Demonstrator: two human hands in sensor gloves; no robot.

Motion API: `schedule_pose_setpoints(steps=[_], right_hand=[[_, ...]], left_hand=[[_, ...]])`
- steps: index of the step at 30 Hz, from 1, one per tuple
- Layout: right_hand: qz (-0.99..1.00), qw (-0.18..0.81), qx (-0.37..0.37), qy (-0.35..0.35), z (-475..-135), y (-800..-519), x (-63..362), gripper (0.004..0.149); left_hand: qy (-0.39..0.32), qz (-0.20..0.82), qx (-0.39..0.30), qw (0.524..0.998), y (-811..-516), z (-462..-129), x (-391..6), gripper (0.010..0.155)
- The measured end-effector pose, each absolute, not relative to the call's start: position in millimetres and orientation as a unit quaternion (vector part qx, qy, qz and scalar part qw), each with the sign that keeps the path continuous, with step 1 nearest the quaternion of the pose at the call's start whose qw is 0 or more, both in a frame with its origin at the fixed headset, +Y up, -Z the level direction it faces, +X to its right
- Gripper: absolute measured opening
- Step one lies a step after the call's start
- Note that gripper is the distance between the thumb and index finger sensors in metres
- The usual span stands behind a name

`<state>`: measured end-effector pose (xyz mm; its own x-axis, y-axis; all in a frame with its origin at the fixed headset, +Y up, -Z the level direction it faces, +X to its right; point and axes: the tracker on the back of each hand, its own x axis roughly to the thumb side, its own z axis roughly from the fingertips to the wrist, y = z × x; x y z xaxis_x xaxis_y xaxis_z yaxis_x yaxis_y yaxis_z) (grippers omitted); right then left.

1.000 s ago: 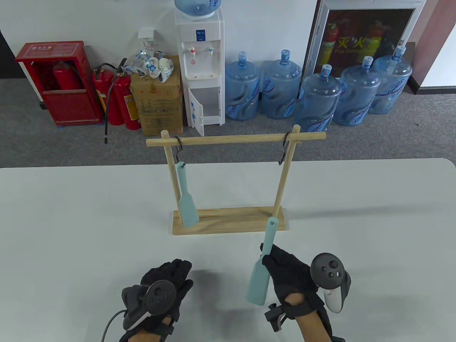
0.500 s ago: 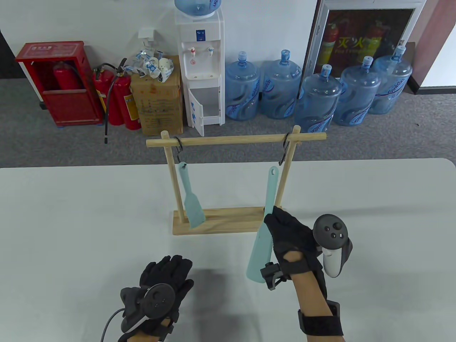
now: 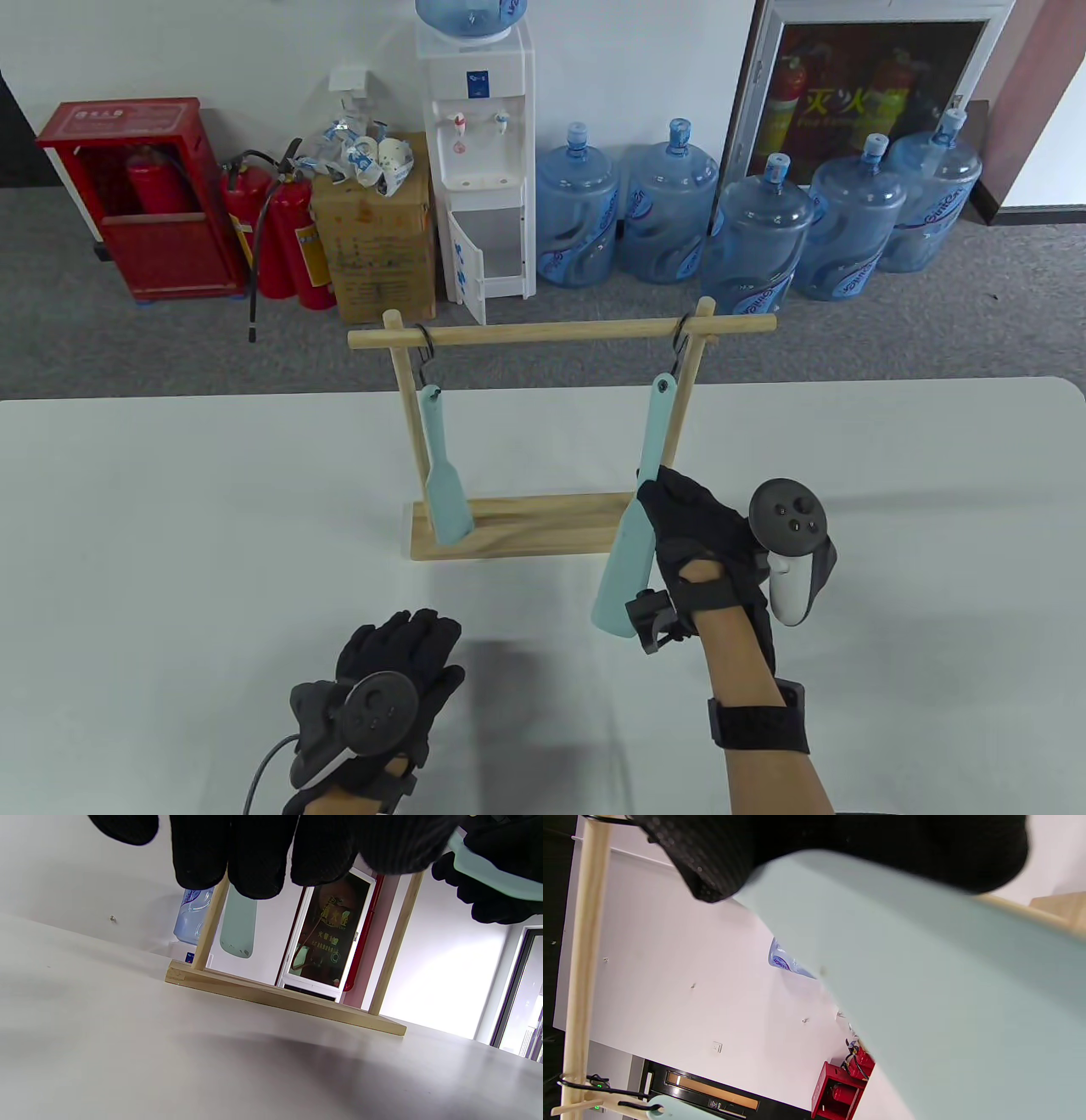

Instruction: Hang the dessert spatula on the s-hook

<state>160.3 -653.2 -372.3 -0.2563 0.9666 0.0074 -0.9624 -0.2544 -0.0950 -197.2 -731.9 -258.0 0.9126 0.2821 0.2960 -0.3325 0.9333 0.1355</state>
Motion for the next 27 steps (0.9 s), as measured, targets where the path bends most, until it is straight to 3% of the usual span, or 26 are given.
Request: schedule_pose_setpoints(steps=[9, 14, 21, 27], right_hand=[[0.794, 0.606, -0.045, -0.032, -382.6, -668.6, 163.7, 0.055], [0.757, 0.652, -0.039, -0.003, -385.6, -685.2, 159.6, 0.063], [0.827, 0.556, -0.026, -0.077, -380.3, -684.7, 154.5, 0.078], [0.843, 0.527, -0.028, -0.101, -373.8, -689.6, 160.1, 0.082]], left_hand=[[-0.134, 0.165, 0.088, 0.973, -732.0, -258.9, -198.7, 0.057], [-0.130, 0.171, 0.087, 0.973, -732.3, -260.2, -201.6, 0.057], [-0.124, 0.175, 0.080, 0.973, -733.4, -262.5, -205.2, 0.057], [-0.122, 0.175, 0.079, 0.974, -733.5, -262.6, -206.2, 0.057]])
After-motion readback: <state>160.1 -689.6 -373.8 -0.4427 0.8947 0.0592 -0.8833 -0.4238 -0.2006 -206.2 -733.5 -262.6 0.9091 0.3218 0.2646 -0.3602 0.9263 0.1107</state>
